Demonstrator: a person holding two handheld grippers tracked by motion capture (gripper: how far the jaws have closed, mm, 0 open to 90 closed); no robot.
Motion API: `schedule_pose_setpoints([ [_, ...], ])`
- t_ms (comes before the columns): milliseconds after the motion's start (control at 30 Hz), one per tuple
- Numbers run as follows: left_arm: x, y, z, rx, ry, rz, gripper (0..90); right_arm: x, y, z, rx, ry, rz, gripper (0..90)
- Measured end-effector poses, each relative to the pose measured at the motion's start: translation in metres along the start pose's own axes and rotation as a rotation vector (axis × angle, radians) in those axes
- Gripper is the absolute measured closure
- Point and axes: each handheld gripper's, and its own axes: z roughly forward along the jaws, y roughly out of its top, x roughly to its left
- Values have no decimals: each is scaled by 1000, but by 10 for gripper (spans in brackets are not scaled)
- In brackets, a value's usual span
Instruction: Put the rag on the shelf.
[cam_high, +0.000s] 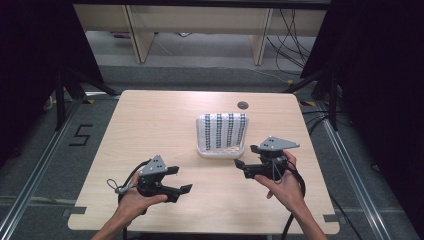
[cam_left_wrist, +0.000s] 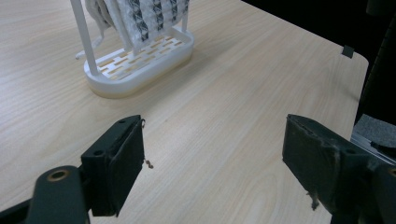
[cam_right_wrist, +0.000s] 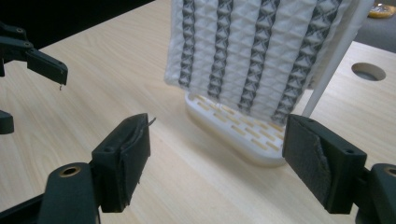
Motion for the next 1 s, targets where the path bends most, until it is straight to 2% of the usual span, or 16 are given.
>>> schedule_pose_setpoints([
  [100,-2,-4,-1,3,2,2,201,1,-4,0,-8,0,-19,246],
  [133,-3,-5,-1,-2,0,-2,201,3,-6,-1,6,5,6,246],
  [267,-5,-14,1,8,-16,0,200,7,-13,-3,1,10,6,246],
  [333,-6,-16,1,13,-13,6,199,5,-14,-4,0,12,-24,245],
  [367,-8,-19,1,22,-7,-2,199,10,-16,-5,4,23,18,245],
  [400,-7,-21,2,15,-17,0,198,8,-18,-5,0,16,-21,245],
  [467,-7,-23,2,19,-18,1,198,9,-21,-4,0,45,-12,245],
  [600,-9,-28,1,23,-10,-5,197,13,-27,-6,17,32,10,244],
  [700,-10,-33,2,27,-18,-6,197,11,-33,-4,11,44,-8,243],
  [733,-11,-34,2,30,-17,-13,197,14,-36,-6,27,37,24,243],
  [767,-10,-35,2,32,-17,-6,197,12,-38,-5,21,37,-1,243],
  [833,-11,-38,2,21,-17,-10,196,14,-43,-5,20,37,5,243],
  [867,-11,-38,1,31,-16,-13,196,17,-45,-6,31,54,36,243],
  [933,-13,-39,0,27,-8,-20,196,15,-50,-6,28,51,6,245],
  [967,-13,-40,0,32,-10,-14,196,18,-52,-8,35,57,34,245],
  [1000,-13,-41,0,27,-14,-6,195,17,-56,-7,16,62,12,245],
])
